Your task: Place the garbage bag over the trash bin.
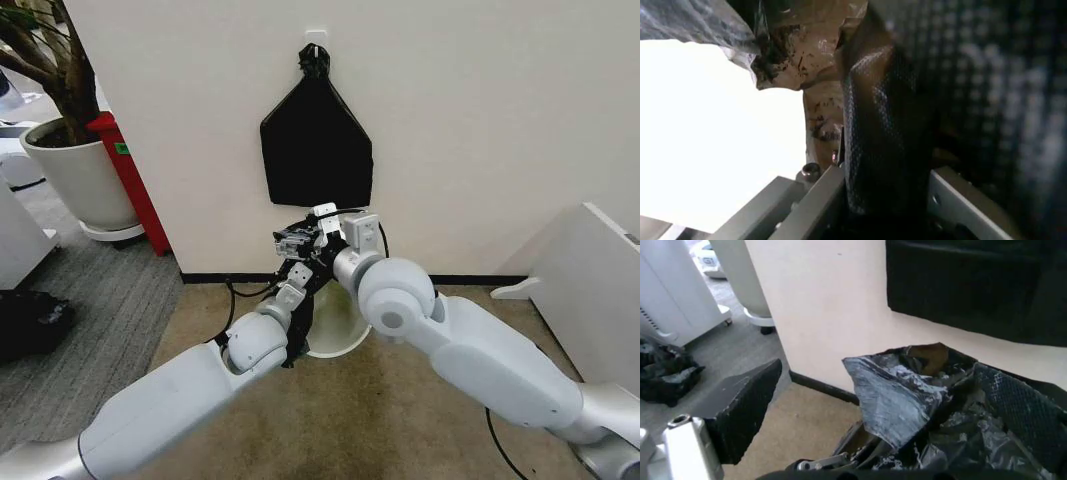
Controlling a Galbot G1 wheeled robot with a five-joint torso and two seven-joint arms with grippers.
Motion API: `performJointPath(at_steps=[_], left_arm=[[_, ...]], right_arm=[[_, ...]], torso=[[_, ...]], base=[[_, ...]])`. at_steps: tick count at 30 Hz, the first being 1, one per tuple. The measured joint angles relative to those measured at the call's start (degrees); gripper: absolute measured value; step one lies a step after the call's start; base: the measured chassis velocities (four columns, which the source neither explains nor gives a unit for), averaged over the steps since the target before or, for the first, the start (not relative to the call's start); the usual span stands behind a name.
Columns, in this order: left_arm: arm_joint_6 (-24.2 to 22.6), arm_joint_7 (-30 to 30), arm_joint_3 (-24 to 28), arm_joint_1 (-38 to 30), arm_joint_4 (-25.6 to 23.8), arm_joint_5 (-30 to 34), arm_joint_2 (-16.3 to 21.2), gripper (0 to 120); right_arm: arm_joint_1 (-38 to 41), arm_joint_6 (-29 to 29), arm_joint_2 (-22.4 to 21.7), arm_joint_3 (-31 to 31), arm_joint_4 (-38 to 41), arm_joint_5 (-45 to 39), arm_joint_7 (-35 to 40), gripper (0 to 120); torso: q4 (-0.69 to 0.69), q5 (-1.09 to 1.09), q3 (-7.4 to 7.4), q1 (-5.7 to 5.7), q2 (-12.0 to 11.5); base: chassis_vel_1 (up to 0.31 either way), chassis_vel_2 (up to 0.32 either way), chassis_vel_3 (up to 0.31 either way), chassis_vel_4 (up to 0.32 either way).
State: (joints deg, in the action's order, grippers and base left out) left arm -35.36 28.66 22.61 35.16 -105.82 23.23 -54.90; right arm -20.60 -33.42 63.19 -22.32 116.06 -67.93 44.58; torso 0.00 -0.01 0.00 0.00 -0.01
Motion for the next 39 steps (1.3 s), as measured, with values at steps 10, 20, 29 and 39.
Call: performJointPath(at_steps=[10,20,29,39], left_arm=[[0.8,-0.7,0.1,0.0,0.1,-1.2,-0.1,0],[0.8,-0.8,0.0,-0.1,0.0,-1.1,-1.0,0],[1.0,-0.7,0.0,-0.3,-0.1,-1.1,-1.3,0],[1.7,-0.5,-0.4,0.2,-0.7,-0.9,-1.0,0]], right_arm=[[0.5,-0.2,0.7,-0.7,-2.7,-0.9,2.3,81],[0.3,0.0,0.0,-0.9,-3.3,-1.1,4.0,39],[0.1,0.7,-0.1,-1.0,-3.5,-1.3,4.5,10],[-0.3,2.2,-1.4,0.9,-3.6,-1.5,5.4,0]], torso=[[0.0,0.0,0.0,0.0,0.0],[-0.01,0.0,0.0,0.0,0.0],[0.0,0.01,0.0,0.0,0.0],[0.0,0.01,0.0,0.0,0.0]], base=[[0.0,0.0,0.0,0.0],[0.0,0.0,0.0,0.0],[0.0,0.0,0.0,0.0],[0.0,0.0,0.0,0.0]])
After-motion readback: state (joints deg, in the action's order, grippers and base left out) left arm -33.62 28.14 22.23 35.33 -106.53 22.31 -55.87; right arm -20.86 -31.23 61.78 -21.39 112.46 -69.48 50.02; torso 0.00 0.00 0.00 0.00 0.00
